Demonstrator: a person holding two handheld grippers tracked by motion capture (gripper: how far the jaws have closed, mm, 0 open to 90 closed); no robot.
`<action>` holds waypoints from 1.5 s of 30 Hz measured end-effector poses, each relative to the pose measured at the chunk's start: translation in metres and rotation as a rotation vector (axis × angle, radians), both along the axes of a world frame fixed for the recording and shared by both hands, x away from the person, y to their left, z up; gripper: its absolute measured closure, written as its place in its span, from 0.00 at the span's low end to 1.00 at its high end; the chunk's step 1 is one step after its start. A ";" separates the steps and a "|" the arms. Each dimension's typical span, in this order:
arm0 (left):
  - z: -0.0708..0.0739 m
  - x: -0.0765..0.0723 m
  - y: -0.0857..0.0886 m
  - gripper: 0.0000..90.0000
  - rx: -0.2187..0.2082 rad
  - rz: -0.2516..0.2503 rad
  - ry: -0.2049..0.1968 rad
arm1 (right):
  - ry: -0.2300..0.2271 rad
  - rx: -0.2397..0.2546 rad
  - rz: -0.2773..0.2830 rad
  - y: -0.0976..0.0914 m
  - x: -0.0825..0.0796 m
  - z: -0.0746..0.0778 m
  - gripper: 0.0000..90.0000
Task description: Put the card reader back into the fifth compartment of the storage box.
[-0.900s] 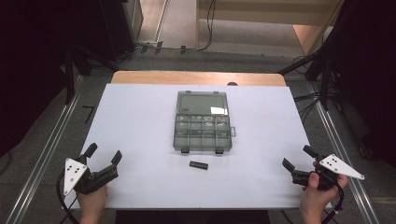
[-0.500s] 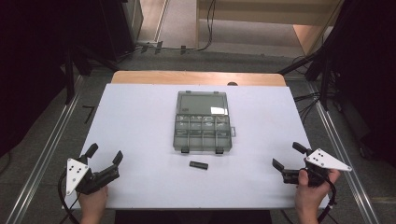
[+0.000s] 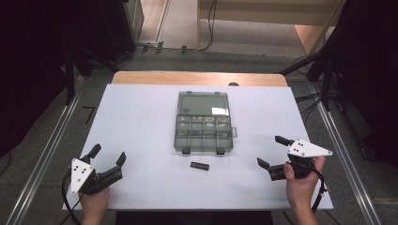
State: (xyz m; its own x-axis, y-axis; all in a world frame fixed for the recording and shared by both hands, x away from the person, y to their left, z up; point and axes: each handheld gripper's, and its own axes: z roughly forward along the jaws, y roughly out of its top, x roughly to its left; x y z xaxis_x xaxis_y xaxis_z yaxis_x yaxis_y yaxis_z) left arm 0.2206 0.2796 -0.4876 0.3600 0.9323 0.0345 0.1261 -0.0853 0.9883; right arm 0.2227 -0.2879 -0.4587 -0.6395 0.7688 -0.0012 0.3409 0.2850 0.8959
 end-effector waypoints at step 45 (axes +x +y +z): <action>-0.001 0.000 -0.003 0.13 0.020 -0.003 -0.002 | 0.079 -0.135 0.221 0.073 0.040 0.023 0.00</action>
